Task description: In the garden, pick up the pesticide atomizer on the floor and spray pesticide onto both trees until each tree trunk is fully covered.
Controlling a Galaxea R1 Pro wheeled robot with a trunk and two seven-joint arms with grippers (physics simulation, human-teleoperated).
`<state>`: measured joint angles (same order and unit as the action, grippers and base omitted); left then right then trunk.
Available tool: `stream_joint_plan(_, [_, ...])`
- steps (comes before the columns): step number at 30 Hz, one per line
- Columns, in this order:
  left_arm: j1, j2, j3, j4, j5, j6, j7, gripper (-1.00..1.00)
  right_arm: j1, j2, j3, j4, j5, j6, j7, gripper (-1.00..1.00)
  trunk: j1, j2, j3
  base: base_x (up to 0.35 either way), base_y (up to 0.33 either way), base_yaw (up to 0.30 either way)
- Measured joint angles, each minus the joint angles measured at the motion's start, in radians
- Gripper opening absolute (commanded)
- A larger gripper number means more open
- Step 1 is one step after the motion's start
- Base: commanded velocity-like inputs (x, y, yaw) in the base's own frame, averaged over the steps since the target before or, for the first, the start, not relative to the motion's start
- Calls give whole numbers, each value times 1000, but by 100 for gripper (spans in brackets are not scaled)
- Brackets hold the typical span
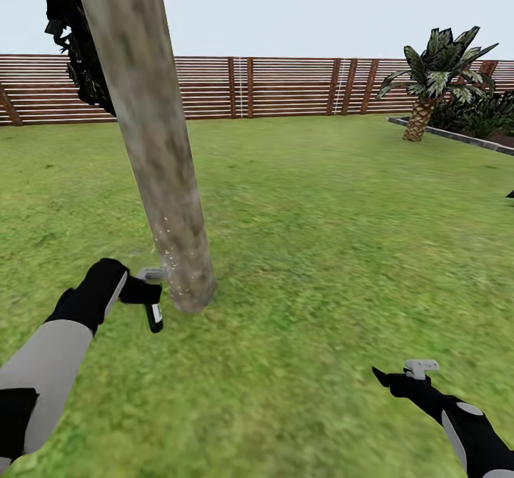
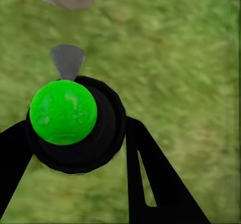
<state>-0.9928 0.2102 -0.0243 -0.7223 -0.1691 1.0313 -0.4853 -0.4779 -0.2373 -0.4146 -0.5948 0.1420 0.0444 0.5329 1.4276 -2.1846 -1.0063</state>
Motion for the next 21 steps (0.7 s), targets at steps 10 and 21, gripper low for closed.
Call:
stream_joint_plan(10, [-287,3,0,185,-2,4,-3,-100,0,0,-2,-2,0,0,-1,100,0,0,0,0,0,0])
stream_joint_plan(21, [-352,12,-2,237,-8,2,-3,-100,0,0,-2,-2,0,0,-1,100,0,0,0,0,0,0])
